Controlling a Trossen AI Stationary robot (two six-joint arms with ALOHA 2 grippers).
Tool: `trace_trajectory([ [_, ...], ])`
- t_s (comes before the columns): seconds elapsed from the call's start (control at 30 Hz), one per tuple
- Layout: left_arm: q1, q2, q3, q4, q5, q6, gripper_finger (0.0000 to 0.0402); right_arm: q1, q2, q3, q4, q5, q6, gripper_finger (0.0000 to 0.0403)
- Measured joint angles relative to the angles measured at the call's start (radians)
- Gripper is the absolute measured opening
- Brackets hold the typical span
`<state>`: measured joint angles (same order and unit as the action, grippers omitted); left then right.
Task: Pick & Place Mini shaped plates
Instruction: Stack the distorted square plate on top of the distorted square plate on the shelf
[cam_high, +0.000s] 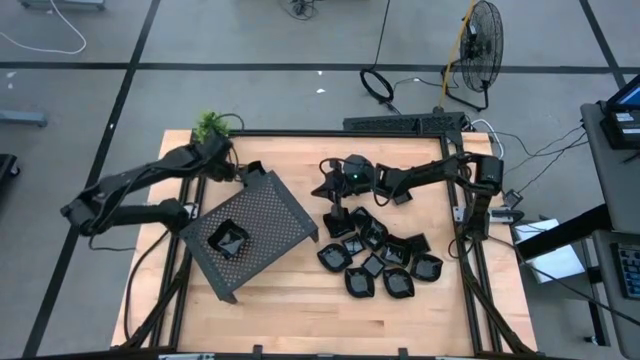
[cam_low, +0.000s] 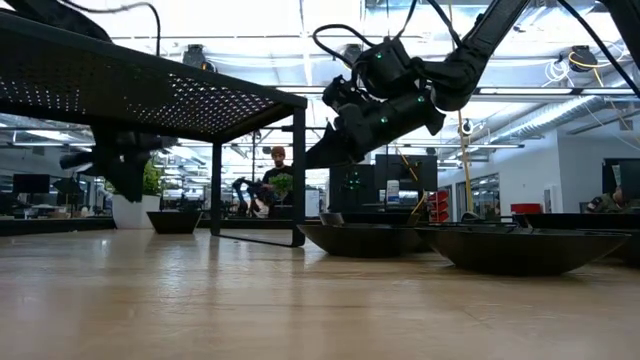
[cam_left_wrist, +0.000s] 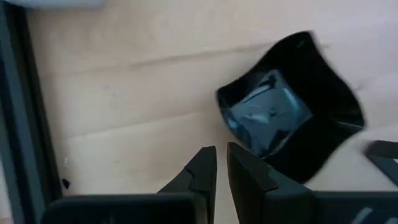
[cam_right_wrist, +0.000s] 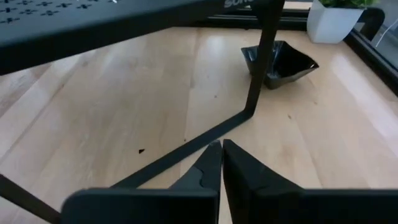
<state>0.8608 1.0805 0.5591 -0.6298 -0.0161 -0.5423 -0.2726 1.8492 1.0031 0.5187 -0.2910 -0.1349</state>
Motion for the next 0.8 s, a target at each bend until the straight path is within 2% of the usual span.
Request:
trace_trajectory([
  [0.17, 0.079, 0.126, 0.0, 0.039, 0.093, 0.035, 0.0042, 0.0, 0.0, 0.0, -0.002, 0.0, -0.004, 0.0002],
  [0.37, 0.09, 0.237, 0.0, 0.177, 0.122, 0.045, 0.0042, 0.0, 0.0, 0.0, -0.008, 0.0, -0.006, 0.0001],
  [0.47, 0.09, 0.261, 0.001, 0.238, 0.156, 0.043, 0.0042, 0.0, 0.0, 0.0, -0.018, 0.0, -0.007, 0.0],
  [0.7, 0.09, 0.26, 0.001, 0.23, 0.159, 0.05, 0.0042, 0.0, 0.0, 0.0, -0.03, 0.001, -0.007, 0.0005],
  [0.8, 0.09, 0.26, 0.001, 0.227, 0.157, 0.052, 0.0054, 0.0, 0.0, 0.0, -0.031, 0.001, -0.002, 0.0009],
])
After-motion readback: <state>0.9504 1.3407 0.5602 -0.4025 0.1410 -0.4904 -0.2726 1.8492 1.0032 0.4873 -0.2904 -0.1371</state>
